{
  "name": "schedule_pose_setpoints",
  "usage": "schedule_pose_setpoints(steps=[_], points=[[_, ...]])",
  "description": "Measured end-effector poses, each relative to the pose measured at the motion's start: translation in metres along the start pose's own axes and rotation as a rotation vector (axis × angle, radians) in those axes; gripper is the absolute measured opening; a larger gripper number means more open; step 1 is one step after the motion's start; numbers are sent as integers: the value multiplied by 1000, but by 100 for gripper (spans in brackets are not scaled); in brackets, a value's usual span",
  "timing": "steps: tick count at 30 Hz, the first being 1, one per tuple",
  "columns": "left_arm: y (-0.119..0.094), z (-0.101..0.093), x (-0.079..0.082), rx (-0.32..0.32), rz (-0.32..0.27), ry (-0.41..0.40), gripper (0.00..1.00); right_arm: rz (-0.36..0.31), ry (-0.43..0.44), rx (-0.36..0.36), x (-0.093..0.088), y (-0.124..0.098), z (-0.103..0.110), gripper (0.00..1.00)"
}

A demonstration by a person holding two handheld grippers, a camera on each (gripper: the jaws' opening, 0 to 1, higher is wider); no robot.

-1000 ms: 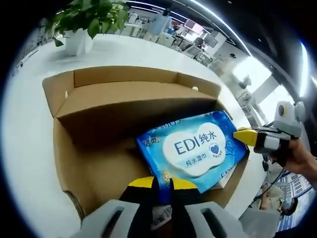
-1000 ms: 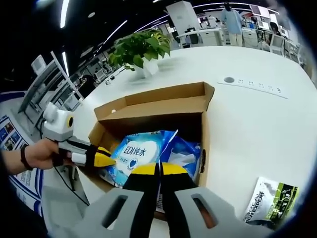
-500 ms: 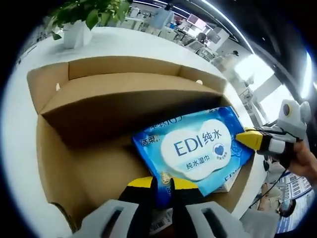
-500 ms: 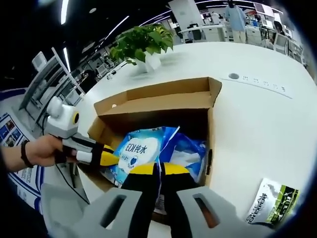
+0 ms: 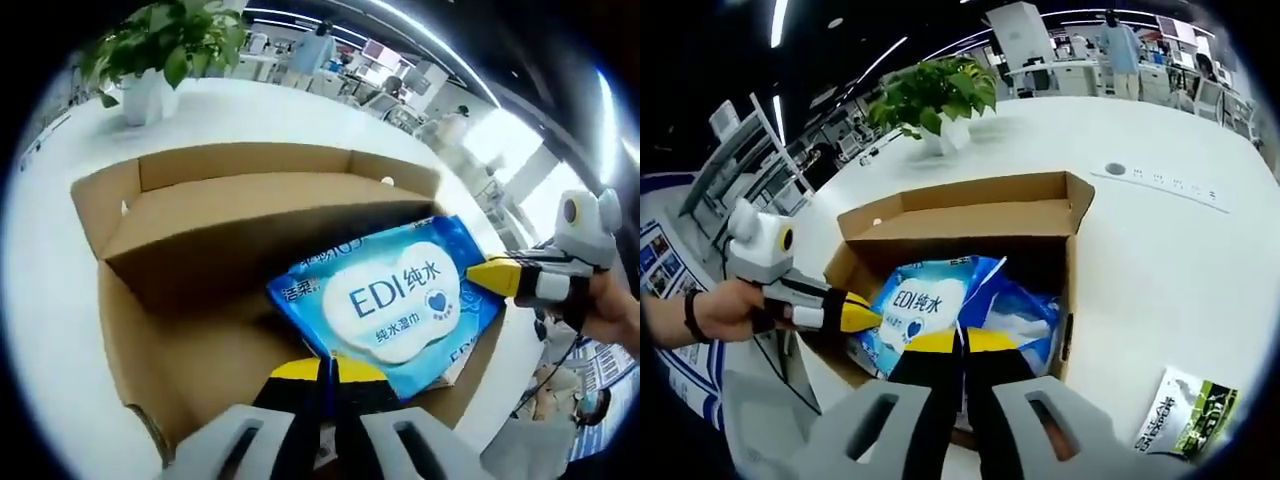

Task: Operate the shoe box by opening the lid, removing the specified soft item, and placing it in the target area until the item is outside and the box remains undamaged.

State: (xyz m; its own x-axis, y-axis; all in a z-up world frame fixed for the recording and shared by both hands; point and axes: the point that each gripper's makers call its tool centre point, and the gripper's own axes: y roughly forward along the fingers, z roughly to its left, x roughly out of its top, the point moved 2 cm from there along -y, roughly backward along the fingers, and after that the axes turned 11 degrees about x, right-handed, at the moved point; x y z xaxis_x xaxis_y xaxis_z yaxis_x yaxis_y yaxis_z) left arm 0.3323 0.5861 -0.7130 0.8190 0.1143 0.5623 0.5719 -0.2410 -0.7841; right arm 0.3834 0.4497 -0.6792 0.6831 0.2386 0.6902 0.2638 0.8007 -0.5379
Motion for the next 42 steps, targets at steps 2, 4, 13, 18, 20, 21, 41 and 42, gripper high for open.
schedule_pose_setpoints(steps=[2, 4, 13, 18, 20, 21, 41, 42], points=[[-4, -1, 5, -3, -14, -4, 1, -7, 0, 1, 2, -2, 0, 0], [-7, -3, 9, -3, -26, 4, 1, -16, -3, -1, 4, -5, 2, 0], [-18, -14, 29, -13, -66, 32, 1, -39, -7, -22, 9, -18, 0, 0], [-20, -23, 35, -24, -78, 47, 1, -54, -7, -34, 11, -29, -3, 0], [-20, -27, 37, -29, -82, 50, 1, -59, -5, -39, 11, -33, -3, 0], [-20, -31, 38, -32, -84, 58, 1, -63, -5, -43, 11, -36, -4, 0], [-8, -104, 49, -115, -74, 164, 1, -136, 57, -135, -11, -105, -37, 0], [-7, -108, 50, -120, -73, 171, 1, -140, 61, -140, -12, -108, -39, 0]])
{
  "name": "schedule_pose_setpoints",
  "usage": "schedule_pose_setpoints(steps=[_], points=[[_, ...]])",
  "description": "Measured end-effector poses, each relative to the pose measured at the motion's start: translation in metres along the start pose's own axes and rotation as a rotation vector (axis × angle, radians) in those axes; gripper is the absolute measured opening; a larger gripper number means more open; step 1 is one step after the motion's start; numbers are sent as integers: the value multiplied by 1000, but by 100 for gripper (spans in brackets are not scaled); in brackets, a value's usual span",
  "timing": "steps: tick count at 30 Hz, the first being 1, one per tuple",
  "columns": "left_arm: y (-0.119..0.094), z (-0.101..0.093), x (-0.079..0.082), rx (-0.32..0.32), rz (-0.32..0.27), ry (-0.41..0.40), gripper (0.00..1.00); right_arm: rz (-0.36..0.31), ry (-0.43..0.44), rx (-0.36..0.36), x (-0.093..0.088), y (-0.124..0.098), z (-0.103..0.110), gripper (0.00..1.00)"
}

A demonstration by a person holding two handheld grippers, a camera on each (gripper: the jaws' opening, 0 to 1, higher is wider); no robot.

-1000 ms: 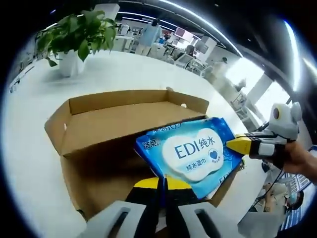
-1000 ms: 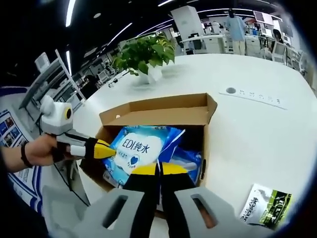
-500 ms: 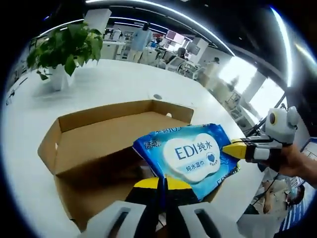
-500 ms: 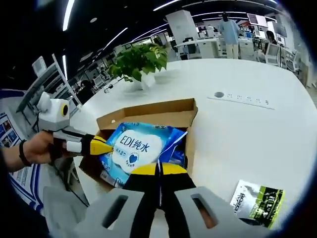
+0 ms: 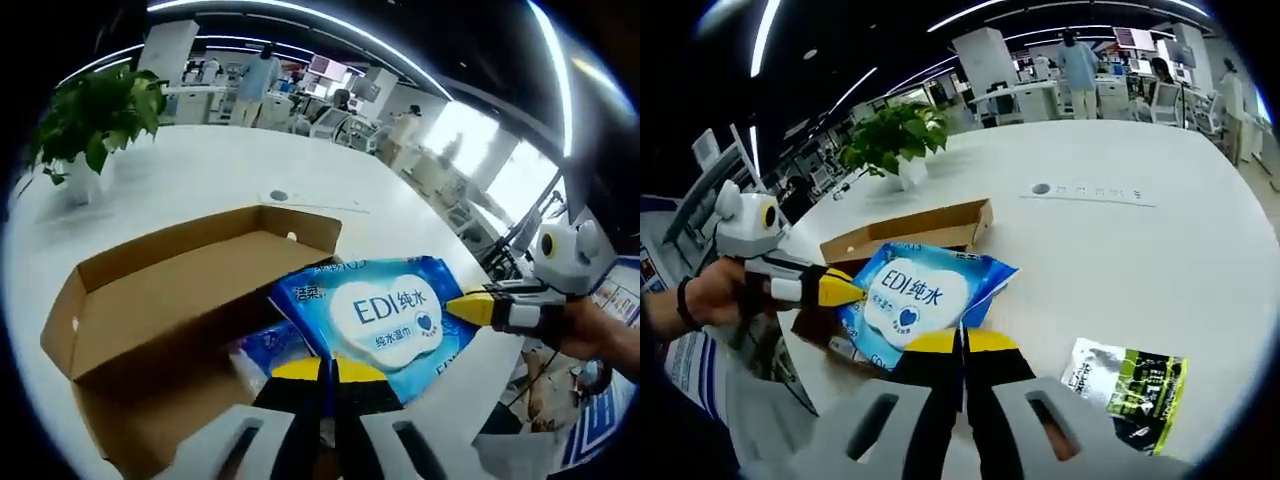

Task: Operate the shoe box by opening the lid, removing the specified soft item, and placing it in the target area until the item is outside and the box remains undamaged.

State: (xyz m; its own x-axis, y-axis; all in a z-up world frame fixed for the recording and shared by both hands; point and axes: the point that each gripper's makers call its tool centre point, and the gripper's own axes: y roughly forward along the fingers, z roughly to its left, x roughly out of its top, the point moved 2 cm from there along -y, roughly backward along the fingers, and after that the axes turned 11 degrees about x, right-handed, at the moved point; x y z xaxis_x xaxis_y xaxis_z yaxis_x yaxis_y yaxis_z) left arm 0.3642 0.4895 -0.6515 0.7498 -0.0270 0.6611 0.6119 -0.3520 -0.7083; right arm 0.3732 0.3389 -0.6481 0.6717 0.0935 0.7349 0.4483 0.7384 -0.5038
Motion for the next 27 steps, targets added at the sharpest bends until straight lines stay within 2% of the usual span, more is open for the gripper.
schedule_pose_setpoints(steps=[14, 27], points=[[20, -62, 4, -77, 18, 79, 1, -49, 49, -82, -17, -56, -33, 0], [34, -104, 3, -130, 41, 145, 1, -95, 107, -145, -33, -94, -54, 0]])
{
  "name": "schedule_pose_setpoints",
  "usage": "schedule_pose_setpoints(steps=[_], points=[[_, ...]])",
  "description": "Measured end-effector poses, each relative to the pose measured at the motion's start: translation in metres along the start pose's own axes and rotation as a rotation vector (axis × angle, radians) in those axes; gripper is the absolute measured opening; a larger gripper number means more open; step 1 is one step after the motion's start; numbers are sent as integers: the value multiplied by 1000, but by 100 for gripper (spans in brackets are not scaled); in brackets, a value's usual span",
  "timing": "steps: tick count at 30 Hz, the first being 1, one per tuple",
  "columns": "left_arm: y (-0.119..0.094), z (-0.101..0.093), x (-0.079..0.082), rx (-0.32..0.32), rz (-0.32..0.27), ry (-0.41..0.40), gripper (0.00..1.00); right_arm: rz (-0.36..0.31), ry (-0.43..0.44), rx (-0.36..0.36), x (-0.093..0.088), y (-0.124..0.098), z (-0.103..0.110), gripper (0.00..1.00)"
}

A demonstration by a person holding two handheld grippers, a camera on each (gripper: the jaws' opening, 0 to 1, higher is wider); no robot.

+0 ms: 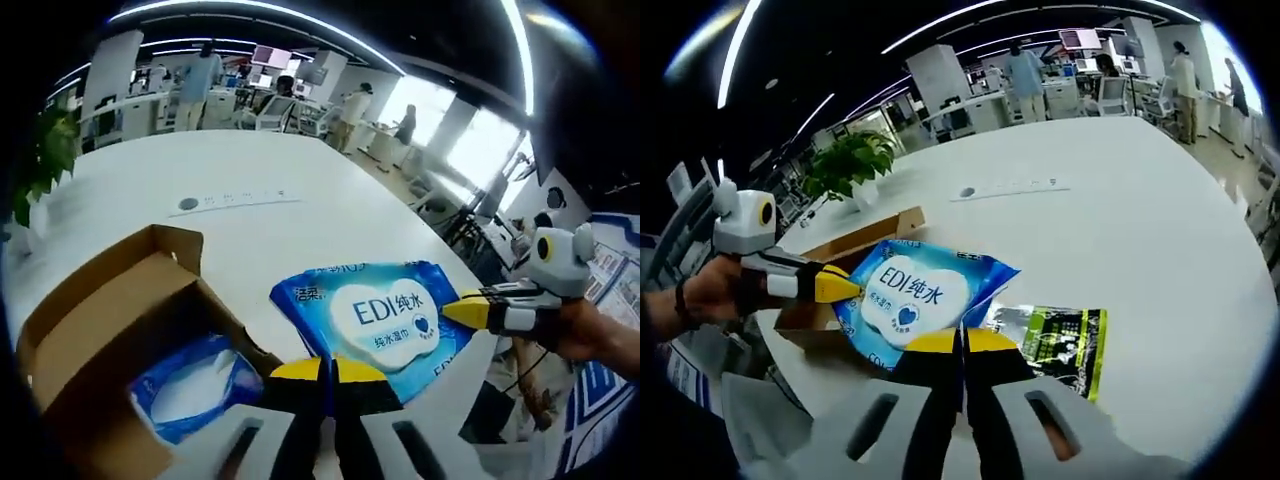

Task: Operate the shoe box by opening the lid, removing the specified soft item, and placing it in the target area until the item is outside and the box remains undamaged.

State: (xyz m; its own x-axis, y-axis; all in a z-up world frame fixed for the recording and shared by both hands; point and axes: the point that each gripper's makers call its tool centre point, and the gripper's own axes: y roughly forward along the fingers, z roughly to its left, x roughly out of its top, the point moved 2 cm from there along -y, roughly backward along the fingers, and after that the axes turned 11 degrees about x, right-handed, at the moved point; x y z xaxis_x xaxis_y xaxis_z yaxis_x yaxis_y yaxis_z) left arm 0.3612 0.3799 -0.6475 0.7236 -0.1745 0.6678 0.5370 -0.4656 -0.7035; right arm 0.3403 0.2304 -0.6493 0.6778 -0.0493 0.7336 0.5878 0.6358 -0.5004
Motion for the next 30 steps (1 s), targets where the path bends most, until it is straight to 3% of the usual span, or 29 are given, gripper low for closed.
schedule_pose_setpoints(steps=[12, 30], points=[[16, -29, -3, -39, 24, 27, 1, -14, 32, -41, -12, -25, -21, 0], [37, -48, -11, -41, 52, 39, 1, 7, 57, -40, -21, -32, -49, 0]])
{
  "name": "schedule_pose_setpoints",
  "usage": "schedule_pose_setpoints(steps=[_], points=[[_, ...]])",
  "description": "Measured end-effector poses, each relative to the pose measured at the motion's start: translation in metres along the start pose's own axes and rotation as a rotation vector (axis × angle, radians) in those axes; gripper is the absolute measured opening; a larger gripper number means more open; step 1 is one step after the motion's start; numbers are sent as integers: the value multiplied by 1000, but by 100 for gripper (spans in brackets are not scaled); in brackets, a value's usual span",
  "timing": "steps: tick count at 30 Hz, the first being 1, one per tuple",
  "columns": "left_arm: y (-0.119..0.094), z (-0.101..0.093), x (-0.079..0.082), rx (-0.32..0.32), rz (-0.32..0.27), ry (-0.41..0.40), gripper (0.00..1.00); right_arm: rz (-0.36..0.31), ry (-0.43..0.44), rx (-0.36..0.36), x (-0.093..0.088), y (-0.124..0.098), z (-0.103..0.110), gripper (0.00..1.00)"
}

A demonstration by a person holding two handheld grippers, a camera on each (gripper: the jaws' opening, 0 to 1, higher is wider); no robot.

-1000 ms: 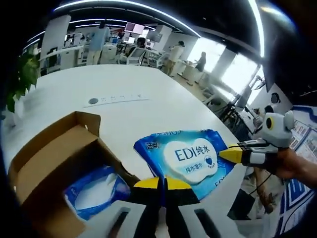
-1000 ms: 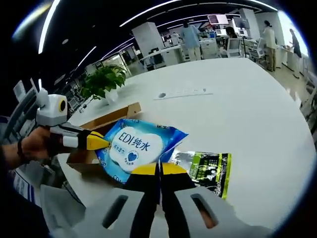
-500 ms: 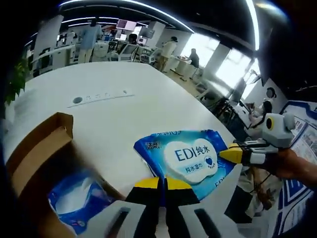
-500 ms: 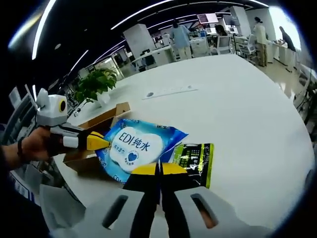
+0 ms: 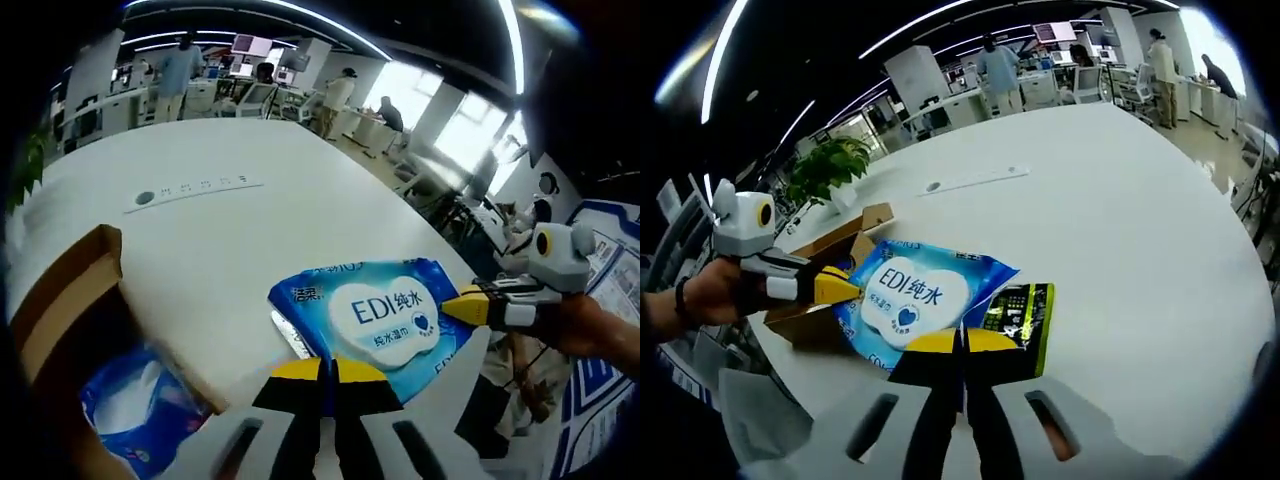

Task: Operate the shoe box by opening the lid, removing the specified soft item, and placing it in the target area until the item is outside and the box remains undamaged.

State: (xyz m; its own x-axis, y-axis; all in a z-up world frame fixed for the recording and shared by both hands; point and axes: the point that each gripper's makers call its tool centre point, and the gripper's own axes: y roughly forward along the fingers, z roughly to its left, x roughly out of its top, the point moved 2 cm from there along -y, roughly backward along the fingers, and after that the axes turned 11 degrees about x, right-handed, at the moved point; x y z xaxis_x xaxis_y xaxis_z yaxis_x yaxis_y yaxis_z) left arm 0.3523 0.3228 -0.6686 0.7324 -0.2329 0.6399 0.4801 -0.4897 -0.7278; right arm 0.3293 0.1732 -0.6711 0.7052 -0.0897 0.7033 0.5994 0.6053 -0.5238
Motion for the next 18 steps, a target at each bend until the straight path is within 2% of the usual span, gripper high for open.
schedule_pose_setpoints(steps=[10, 18], points=[[16, -9, -3, 26, 3, -30, 1, 40, -11, 6, 1, 4, -22, 0], [28, -8, -4, 45, 6, -70, 1, 71, -23, 25, 3, 12, -36, 0]])
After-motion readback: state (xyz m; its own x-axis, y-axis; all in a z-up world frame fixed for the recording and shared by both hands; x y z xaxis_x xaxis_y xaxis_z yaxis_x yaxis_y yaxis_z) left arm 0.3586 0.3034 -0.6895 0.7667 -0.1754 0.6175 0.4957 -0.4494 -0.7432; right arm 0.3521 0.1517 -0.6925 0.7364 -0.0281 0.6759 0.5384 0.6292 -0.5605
